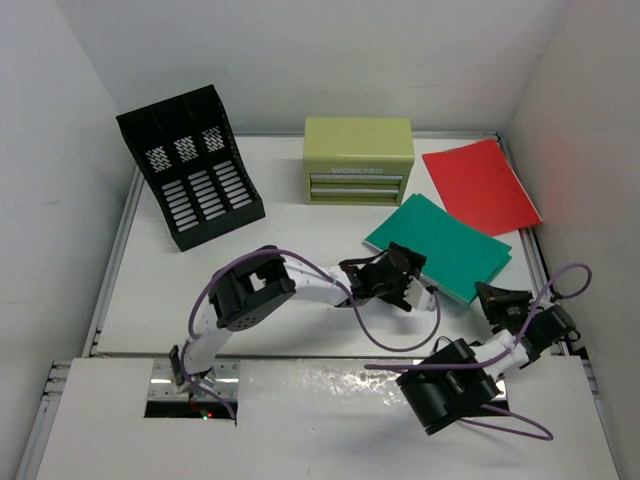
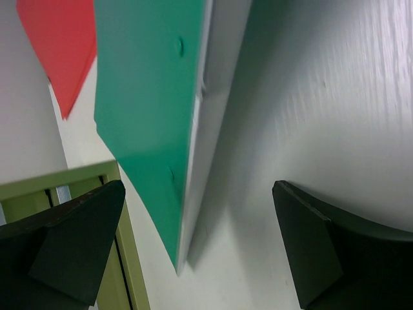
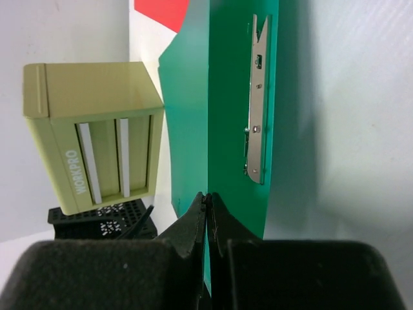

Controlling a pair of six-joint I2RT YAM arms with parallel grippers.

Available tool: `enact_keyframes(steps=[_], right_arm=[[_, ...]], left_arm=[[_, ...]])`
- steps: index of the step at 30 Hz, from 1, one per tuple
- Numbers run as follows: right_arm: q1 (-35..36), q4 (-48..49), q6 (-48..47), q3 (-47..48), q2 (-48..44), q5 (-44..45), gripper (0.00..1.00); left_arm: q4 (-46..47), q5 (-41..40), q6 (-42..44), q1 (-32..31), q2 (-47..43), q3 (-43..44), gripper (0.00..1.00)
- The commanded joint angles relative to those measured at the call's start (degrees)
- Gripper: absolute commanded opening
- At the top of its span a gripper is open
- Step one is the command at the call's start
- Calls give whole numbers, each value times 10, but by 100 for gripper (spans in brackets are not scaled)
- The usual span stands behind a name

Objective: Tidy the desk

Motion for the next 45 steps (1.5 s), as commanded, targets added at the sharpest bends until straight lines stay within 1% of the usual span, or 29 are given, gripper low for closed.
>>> enact_keyframes(steps=[1,5,12,14,17,18,20,21,22,23,25,26,27,28,29,30,31,32,33,34,35,37,40,41,42,45], right_arm=[[3,33,30,-76,-9,-34,0],[3,51,44,-79,-4,-43,0],[4,53,46,-80,-5,-49,0],[4,54,46,-80,-5,-50,0],[4,57,46,-80,-2,-50,0],[4,59,45,-80,1,-49,0],[4,65,46,-80,7,-49,0],[4,67,46,-78,10,-49,0],[4,67,45,-75,11,-49,0],[4,65,43,-69,11,-48,0],[4,43,33,-58,11,-42,1],[4,25,22,-50,11,-38,17],[4,-26,-11,-29,4,-19,28],[4,-53,-46,2,-16,-6,52],[4,-82,-46,2,-16,12,59],[4,-142,-81,41,-45,33,65],[4,-169,-96,62,-61,80,69],[6,-196,-129,113,-75,108,75],[14,-245,-144,140,-86,161,77],[14,-261,-157,161,-85,181,78],[18,-271,-173,195,-80,192,79],[18,-287,-176,219,-63,204,80],[19,-272,-159,252,-44,178,81],[20,-267,-151,275,-39,150,82],[22,-270,-152,290,-33,141,82],[41,-314,-181,356,-17,144,83]], left_arm=[[25,16,-23,-13,34,39,100],[43,6,-32,-22,71,72,100],[66,-2,-81,-22,127,144,99],[55,-1,-93,-23,144,170,95],[38,2,-95,-22,158,189,64],[36,2,-96,-22,158,188,48],[15,9,-102,-23,151,185,35],[7,16,-106,-23,146,183,15],[3,30,-114,-23,135,174,8],[-6,35,-117,-23,129,168,0],[-17,45,-137,-24,115,164,0],[-34,45,-146,-23,111,165,0],[-43,46,-166,-24,106,166,0],[-65,47,-179,-24,93,169,0],[-79,47,-192,-24,87,172,0],[-95,48,-203,-23,80,176,0],[-111,54,-227,-24,65,184,0],[-153,56,-240,-23,58,187,0],[-181,60,-262,-23,41,187,0],[-182,60,-271,-23,32,186,0],[-207,61,-282,-22,23,184,0],[-231,61,-300,-23,0,175,0],[-261,61,-311,-23,-23,160,0],[-278,61,-313,-22,-27,160,0],[-286,60,-320,-22,-35,162,0],[-306,71,-336,-21,-57,171,0]])
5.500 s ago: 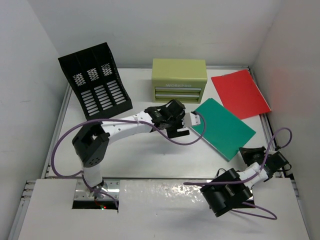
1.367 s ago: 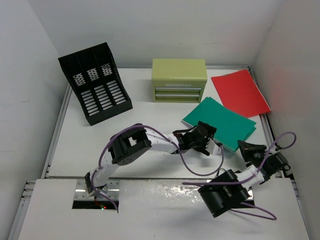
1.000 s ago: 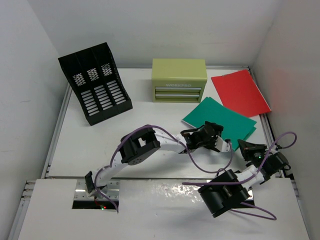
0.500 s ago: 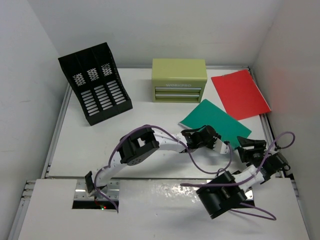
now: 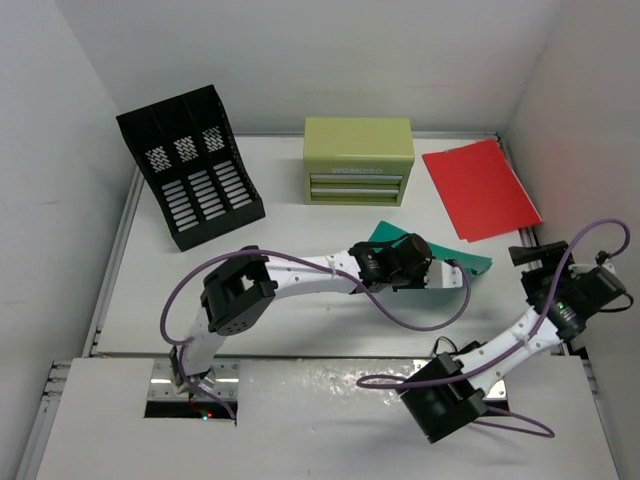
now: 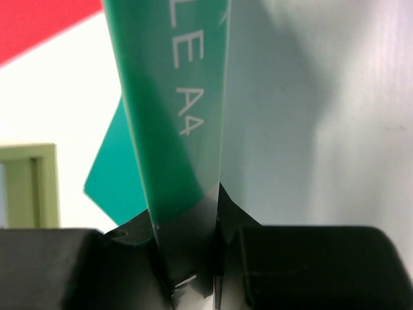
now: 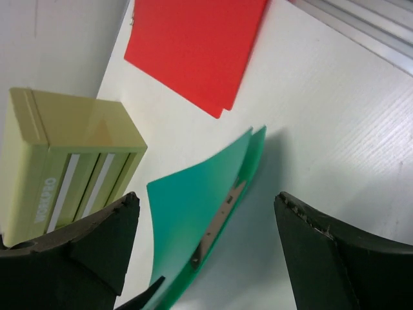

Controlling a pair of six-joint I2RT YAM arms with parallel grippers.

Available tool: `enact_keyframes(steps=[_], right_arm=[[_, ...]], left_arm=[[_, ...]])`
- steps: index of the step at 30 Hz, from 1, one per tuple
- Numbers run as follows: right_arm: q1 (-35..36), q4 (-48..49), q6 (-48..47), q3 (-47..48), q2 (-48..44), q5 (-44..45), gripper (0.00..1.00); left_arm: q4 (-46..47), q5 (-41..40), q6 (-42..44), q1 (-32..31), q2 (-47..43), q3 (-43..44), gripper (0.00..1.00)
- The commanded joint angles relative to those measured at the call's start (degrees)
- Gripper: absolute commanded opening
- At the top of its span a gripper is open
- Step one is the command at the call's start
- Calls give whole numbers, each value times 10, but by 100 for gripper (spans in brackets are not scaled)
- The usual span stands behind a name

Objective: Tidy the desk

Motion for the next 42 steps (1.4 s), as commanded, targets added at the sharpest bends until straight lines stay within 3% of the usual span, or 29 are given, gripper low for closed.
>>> enact_keyframes(steps=[1,8,14,22,26,30,36,42], right_arm=[[26,-48,-38,80,8,-1,83],[53,-113,-54,180,-12,17,84],[66,-134,-48,218,-7,22,86],[67,-146,-50,257,-4,51,86],[67,-148,-60,253,-14,69,86],[73,-151,-69,235,-22,85,87],[78,-145,-64,229,-36,95,87],[81,-83,-35,194,-27,64,88]], left_arm=[[-69,35,-66,1,-39,4,0],[-137,51,-116,29,-14,167,0],[-166,38,-151,38,-43,243,0],[-160,59,-226,104,-133,257,0],[-148,60,-226,109,-194,254,0],[-172,43,-235,110,-216,307,0],[-145,-105,-201,127,-309,330,0],[-107,-320,-147,133,-413,317,0]])
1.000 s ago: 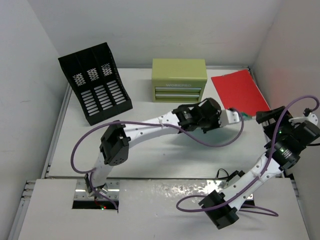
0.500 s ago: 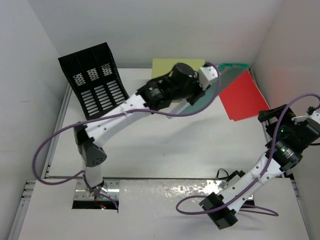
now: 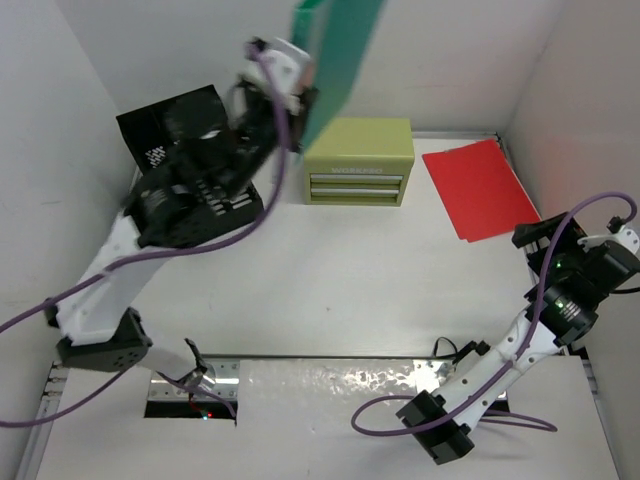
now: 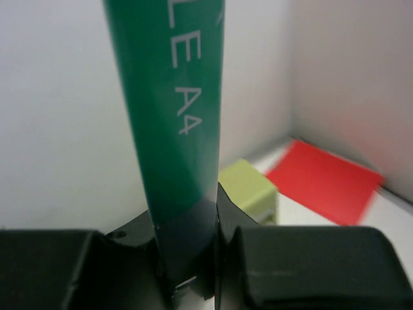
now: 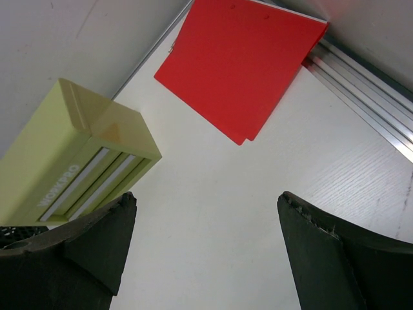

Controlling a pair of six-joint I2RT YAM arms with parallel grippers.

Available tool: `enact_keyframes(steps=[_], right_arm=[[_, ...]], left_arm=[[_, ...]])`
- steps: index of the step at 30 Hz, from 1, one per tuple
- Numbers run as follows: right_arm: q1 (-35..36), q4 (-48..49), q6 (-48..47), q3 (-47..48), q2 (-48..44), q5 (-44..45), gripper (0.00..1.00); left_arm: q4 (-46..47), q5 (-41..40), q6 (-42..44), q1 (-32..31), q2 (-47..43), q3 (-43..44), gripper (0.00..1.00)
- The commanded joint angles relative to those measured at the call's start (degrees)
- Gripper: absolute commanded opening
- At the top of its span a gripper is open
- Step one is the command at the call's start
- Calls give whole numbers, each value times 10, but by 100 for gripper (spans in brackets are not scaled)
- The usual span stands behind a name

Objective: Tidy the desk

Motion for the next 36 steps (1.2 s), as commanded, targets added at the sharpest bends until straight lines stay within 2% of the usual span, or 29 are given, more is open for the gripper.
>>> enact_keyframes(steps=[1,3,11,15,16,18,19,22,25,30,32,36], right_arm=[[4,62,26,-27,4,-11,88],[4,87,42,-40,-8,4,87],[12,137,65,-27,15,-33,87],[30,216,97,-44,16,-61,88],[40,224,100,-43,23,-84,88],[52,234,90,-32,38,-88,88],[60,230,81,-28,54,-87,88],[87,233,59,-28,71,-81,88],[97,278,84,-64,63,-89,88],[117,320,101,-94,75,-91,89],[133,281,71,-91,91,-66,88],[147,269,59,-83,84,-44,88]], left_arm=[[82,-183,37,11,-87,12,0],[93,-220,50,19,-110,-10,0],[153,-314,51,226,-220,-133,0],[96,-244,-76,346,-245,-197,0],[94,-237,-89,395,-246,-213,0],[97,-211,-116,431,-249,-261,0],[102,-166,-119,451,-249,-275,0],[115,-113,-127,474,-230,-294,0],[133,-102,-103,476,-207,-297,0],[165,-111,-93,476,-186,-336,0],[189,-131,-84,476,-183,-366,0],[223,-149,-70,476,-183,-388,0]])
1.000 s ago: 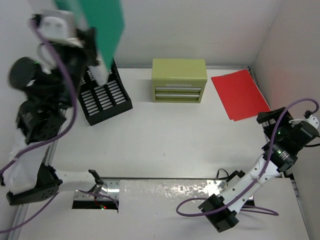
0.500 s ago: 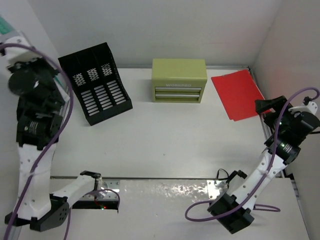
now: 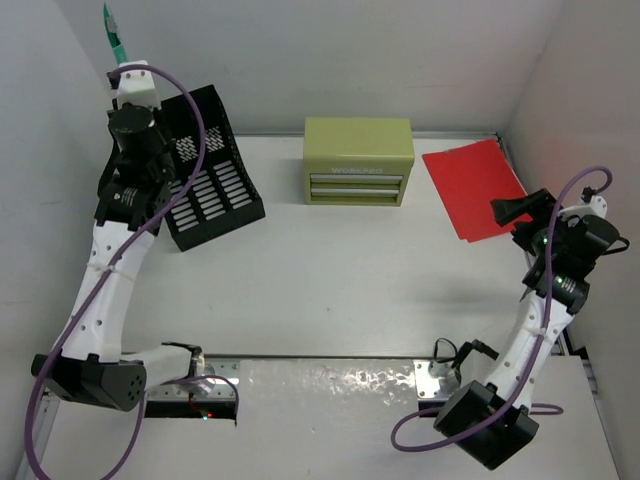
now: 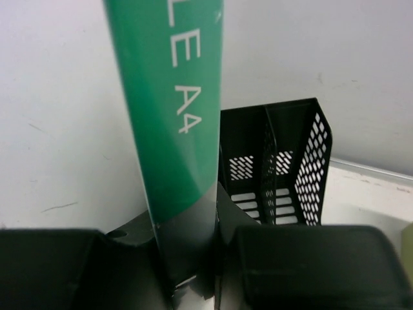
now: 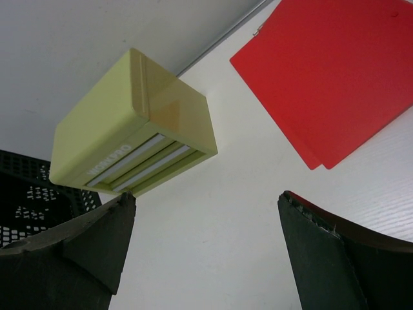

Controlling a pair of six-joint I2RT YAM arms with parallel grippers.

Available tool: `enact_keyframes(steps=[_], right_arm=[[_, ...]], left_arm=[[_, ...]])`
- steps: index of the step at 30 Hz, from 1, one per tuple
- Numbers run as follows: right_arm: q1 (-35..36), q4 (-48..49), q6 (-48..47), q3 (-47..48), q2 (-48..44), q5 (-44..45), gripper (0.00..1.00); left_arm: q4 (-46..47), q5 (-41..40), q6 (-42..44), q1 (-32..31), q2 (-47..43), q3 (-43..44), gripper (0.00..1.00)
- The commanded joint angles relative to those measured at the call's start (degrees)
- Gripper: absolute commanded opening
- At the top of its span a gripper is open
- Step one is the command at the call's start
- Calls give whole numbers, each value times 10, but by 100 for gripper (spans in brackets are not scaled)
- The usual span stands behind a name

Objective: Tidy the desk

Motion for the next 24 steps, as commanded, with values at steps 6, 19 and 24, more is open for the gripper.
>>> enact_keyframes(steps=[6,19,24], right_arm=[[14,9,-9,8,-12,48,88],[22,-13,-25,45,16,59,88],[22,-6,-22,44,20,60,88]], left_arm=[[148,-28,22,7,-12,-43,0],[210,28,3,70,-15,-107,0],[259,71,13,86,-13,-142,0]])
